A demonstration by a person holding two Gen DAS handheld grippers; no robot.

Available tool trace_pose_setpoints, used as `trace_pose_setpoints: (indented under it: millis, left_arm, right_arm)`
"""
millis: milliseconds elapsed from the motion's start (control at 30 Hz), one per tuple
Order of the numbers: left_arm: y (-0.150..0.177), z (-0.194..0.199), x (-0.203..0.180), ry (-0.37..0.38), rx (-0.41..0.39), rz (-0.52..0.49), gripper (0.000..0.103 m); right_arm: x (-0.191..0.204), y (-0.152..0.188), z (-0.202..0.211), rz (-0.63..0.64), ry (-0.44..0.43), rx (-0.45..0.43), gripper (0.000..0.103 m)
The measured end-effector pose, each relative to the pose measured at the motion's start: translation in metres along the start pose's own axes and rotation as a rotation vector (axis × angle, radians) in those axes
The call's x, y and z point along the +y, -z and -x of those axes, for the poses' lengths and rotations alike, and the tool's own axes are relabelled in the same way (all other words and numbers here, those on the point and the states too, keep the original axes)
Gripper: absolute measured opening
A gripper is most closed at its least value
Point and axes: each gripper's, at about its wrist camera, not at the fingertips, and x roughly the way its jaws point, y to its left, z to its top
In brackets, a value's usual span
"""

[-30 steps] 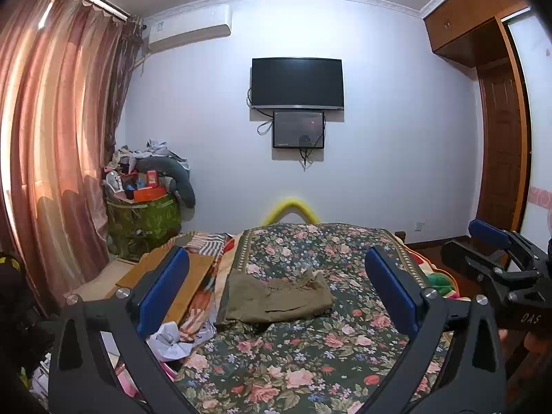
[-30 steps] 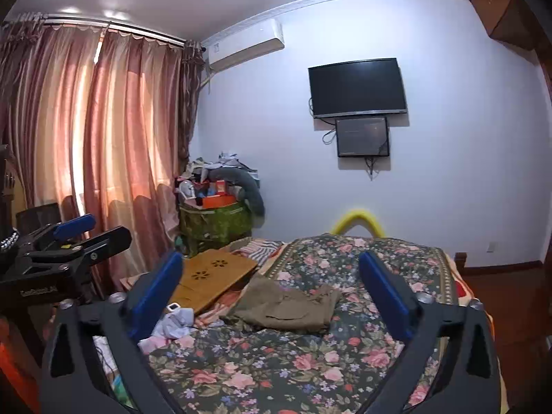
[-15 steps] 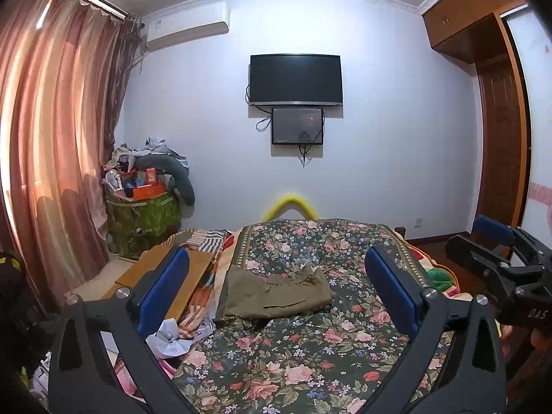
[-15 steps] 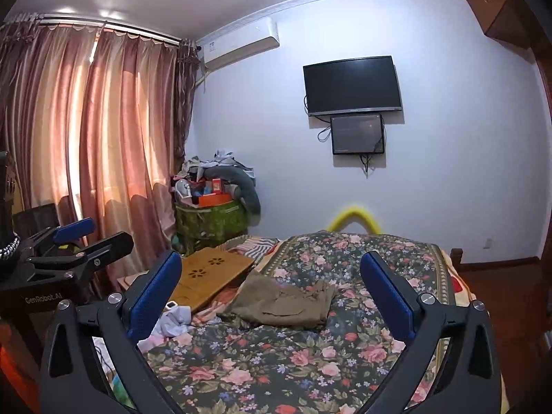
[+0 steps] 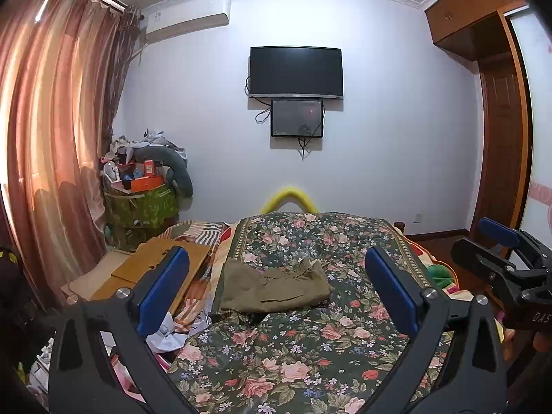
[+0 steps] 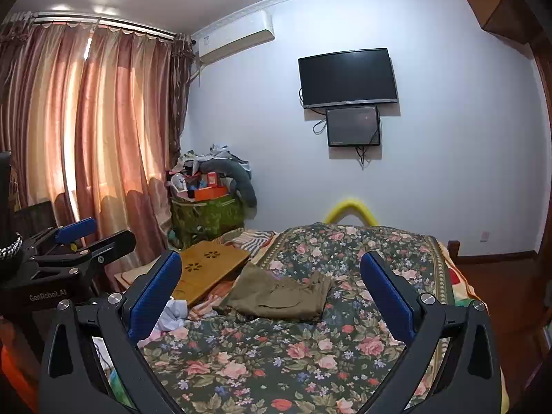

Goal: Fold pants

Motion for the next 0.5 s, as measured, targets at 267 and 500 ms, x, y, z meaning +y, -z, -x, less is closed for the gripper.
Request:
trace_pose_setpoints:
  millis: [267, 500]
  left_arm:
    - [-0.0016, -0.0020, 0.0023, 0.006, 0.004, 0.014, 0.103]
    - [-0.0040, -0.0034, 0.0015, 0.013, 0.005, 0.013, 0.103]
  right_arm:
    - [-0.0003, -0.0017, 0.0012, 0.001, 0.004, 0.000, 0.103]
    - [-0.0006, -0.0025, 0.0020, 0.004, 0.006, 0.002, 0.103]
